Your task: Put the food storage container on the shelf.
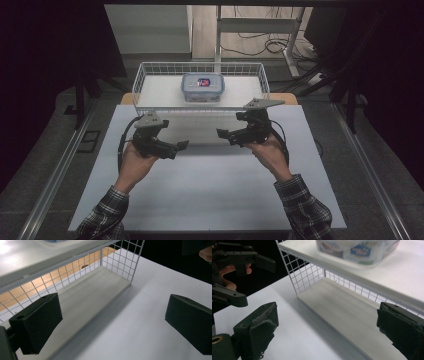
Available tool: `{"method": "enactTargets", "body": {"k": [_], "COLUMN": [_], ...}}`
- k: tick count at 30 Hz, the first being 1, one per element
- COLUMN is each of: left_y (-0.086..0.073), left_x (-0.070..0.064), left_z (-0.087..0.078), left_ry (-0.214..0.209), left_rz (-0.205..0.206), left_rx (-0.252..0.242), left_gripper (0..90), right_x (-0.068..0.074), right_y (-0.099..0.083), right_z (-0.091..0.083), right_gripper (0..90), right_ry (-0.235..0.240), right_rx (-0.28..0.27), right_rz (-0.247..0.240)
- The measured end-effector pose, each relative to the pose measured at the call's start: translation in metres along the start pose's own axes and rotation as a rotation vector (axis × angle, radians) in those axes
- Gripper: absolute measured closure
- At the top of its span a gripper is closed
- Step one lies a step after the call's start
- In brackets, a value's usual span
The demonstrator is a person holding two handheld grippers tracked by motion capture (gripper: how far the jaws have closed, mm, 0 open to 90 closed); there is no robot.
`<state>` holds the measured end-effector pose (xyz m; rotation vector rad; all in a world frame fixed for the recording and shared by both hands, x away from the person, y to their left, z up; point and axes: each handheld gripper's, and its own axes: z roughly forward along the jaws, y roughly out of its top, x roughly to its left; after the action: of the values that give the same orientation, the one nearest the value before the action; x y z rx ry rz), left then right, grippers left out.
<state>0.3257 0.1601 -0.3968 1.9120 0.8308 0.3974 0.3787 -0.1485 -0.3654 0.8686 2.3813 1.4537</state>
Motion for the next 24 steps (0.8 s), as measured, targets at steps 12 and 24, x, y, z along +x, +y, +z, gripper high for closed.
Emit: {"method": "enactTargets", "body": {"k": [12,24], "left_y": [-0.033,-0.056], "left_x": [-0.016,-0.025], "left_z": [0.005,0.016], "left_ry": [0.007,0.016], "left_rz": [0.009,0.010], "left_rx": [0.008,0.046], "left_gripper": [0.3,0.4], "right_x": [0.011,0.019], "right_y": [-0.027,-0.053], "right_z": [0.009,0.016], "right_gripper": [1.3,0.9], "right_ry": [0.001,-0.012], "right_rx": [0.026,0.047], "right_rz": [-0.034,-0.051]}}
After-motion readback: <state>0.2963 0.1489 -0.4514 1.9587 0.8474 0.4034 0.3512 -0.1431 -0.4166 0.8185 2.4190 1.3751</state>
